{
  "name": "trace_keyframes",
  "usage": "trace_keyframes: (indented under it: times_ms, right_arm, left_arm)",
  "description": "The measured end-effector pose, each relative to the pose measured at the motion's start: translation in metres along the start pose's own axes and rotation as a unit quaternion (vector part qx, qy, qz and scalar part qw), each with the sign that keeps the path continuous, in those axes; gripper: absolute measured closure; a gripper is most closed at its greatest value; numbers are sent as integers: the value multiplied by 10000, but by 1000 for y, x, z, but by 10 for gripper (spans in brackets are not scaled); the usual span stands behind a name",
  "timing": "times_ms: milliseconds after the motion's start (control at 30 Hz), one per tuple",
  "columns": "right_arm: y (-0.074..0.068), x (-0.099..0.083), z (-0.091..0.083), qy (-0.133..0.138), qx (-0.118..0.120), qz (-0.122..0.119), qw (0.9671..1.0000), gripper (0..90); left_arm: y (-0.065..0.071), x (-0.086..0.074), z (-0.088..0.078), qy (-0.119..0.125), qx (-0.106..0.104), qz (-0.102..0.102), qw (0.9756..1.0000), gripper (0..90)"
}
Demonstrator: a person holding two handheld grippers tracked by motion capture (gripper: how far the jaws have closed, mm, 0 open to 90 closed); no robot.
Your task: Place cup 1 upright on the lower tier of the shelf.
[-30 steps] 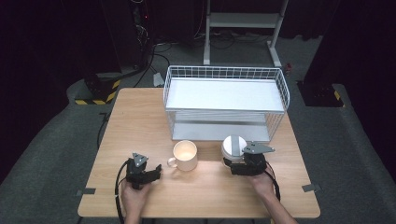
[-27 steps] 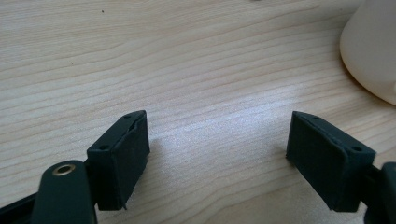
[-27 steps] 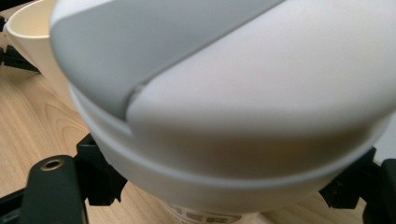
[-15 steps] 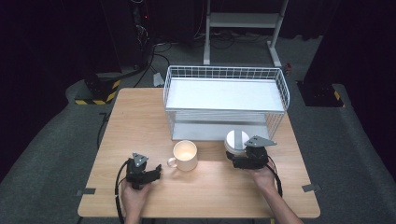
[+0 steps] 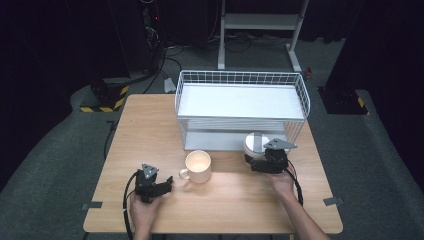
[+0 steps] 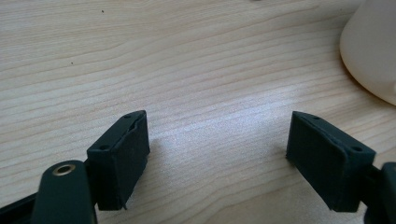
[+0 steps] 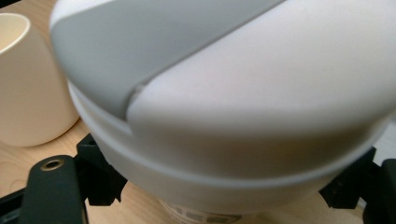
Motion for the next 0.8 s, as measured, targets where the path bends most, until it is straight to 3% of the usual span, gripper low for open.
trace_keyframes:
  times_ms: [500,800]
  right_arm:
    - [17,10,18,-36,-275,84,9996,191]
    - [31,4,25,-72,-415,168,9990,191]
  left_arm:
    - [0,0,0,-3,-3,5,10000,213]
    - [0,0,0,-6,-4,7,10000,213]
Point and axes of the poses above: each handheld gripper's, and its own axes: z roughly forward along the jaws, x roughly out of its top, y roughly to its right, the point moved 9 cm from there along z, roughly forward along the jaws, and after that the axes turned 13 degrees about y, right-handed, at the moved point
